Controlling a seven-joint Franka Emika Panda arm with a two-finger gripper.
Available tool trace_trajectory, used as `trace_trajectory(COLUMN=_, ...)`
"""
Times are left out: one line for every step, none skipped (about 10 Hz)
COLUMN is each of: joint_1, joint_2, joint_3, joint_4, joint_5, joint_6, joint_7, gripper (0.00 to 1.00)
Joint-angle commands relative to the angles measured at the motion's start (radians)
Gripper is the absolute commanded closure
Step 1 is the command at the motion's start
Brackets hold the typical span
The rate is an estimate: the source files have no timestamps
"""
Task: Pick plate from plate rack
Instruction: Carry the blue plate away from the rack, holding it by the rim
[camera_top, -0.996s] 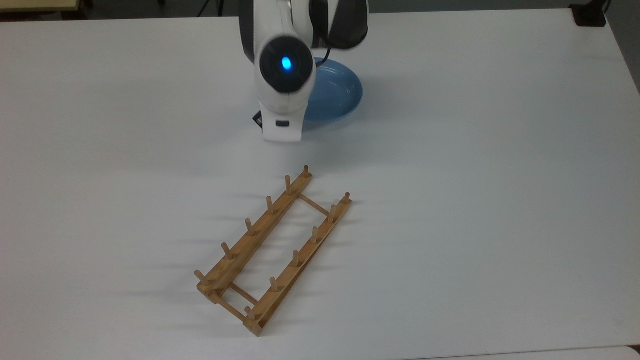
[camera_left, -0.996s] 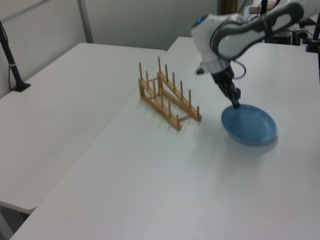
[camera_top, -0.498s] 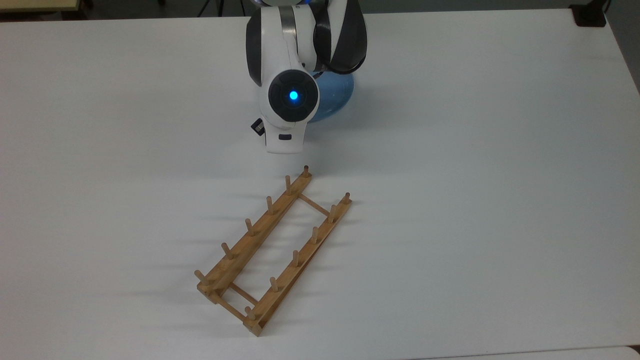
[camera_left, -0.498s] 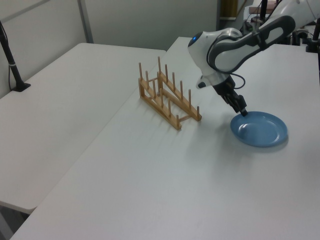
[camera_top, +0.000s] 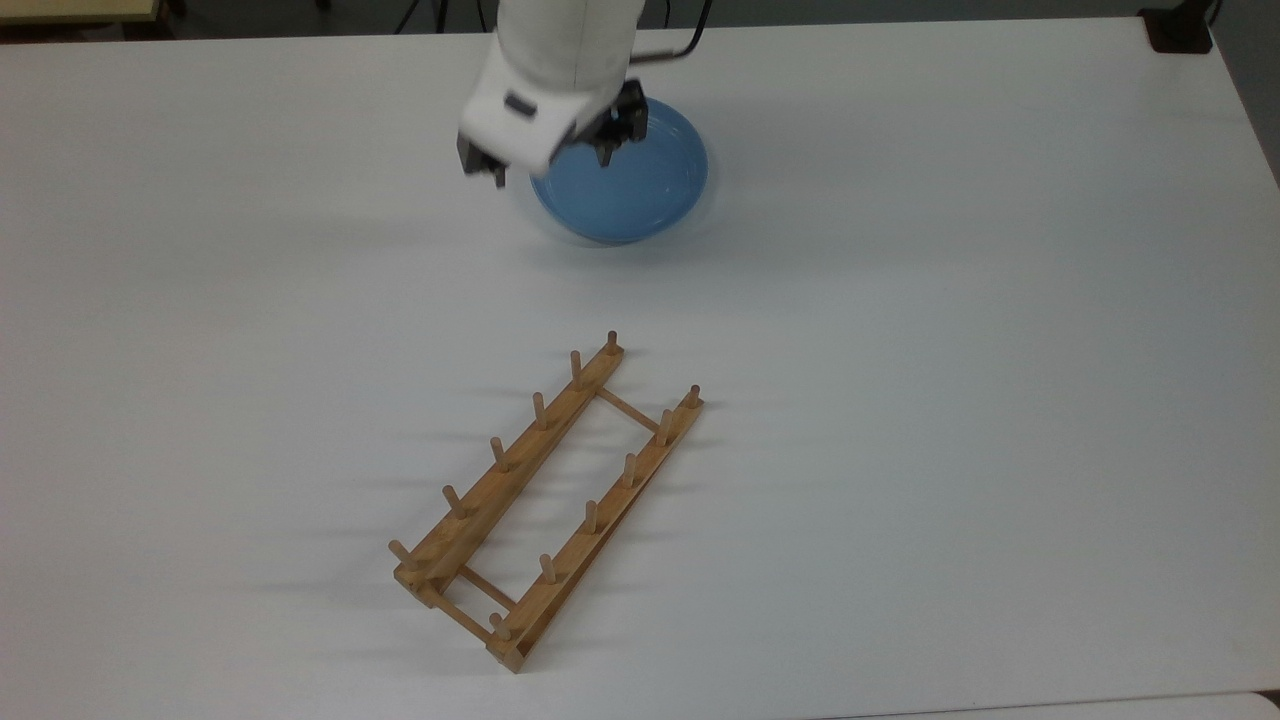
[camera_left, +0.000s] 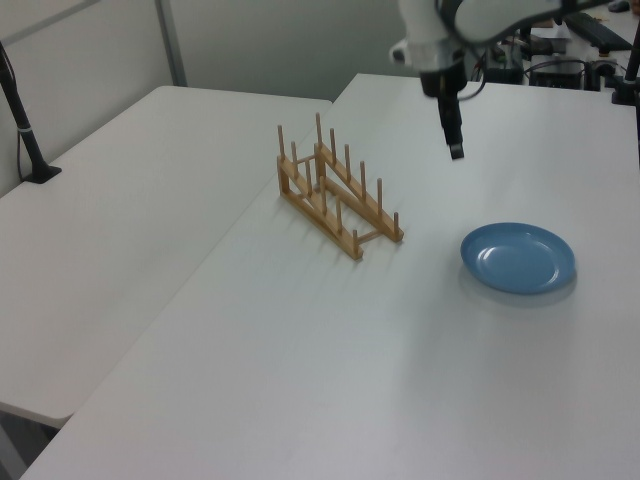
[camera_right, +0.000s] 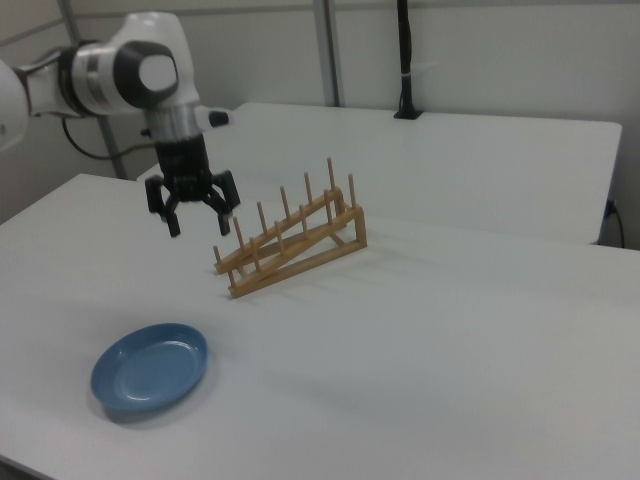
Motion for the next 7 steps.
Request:
trace_trajectory(joint_1=0.014, joint_2=-0.18, joint_3=-0.018, joint_4=-0.075, joint_5=0.057, joint_6=0.001, joint_7=0.237, gripper=0.0)
trace_trajectory(joint_1=0.01, joint_2=-0.241, joint_3=-0.029, joint_4=-0.13, joint_5=0.061, joint_6=0.049, joint_7=0.238, gripper=0.0)
trace_trajectory(joint_1=0.007, joint_2=-0.283, joint_3=-0.042, joint_4=-0.17, joint_5=0.061, joint_6=0.113, joint_7=0.241, gripper=0.0)
trace_trajectory(joint_1=0.002, joint_2=-0.283, joint_3=-0.044, joint_4=-0.166, joint_5=0.061, joint_6=0.112, joint_7=0.25, gripper=0.0)
trace_trajectory(joint_1=-0.004, joint_2=-0.282, joint_3=-0.044, joint_4=-0.163, joint_5=0.061, joint_6=0.111, joint_7=0.273, gripper=0.0)
trace_trajectory(joint_1=-0.012, joint_2=-0.282, joint_3=-0.044, joint_4=-0.162, joint_5=0.061, joint_6=0.109, joint_7=0.276, gripper=0.0)
trace_trajectory(joint_1=-0.013, joint_2=-0.282, joint_3=-0.044, joint_4=-0.162, joint_5=0.061, joint_6=0.094, joint_7=0.278, gripper=0.0)
